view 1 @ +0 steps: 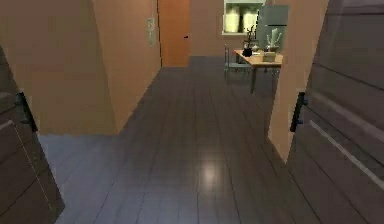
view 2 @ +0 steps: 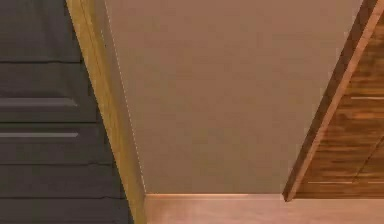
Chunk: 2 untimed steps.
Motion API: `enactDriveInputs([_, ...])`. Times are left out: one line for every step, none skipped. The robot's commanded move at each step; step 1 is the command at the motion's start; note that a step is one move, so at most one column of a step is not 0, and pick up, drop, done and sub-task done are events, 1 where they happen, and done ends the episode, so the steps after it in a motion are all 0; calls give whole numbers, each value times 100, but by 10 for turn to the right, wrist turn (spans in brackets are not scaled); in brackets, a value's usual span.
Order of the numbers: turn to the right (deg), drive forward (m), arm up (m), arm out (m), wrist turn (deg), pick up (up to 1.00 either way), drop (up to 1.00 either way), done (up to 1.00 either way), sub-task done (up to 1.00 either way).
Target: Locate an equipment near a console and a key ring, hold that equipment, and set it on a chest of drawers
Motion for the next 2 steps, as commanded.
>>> enactDriveInputs([0,100,0,0,0,0,0,0,0])
enactDriveInputs([60,0,0,0,0,0,0,0,0])
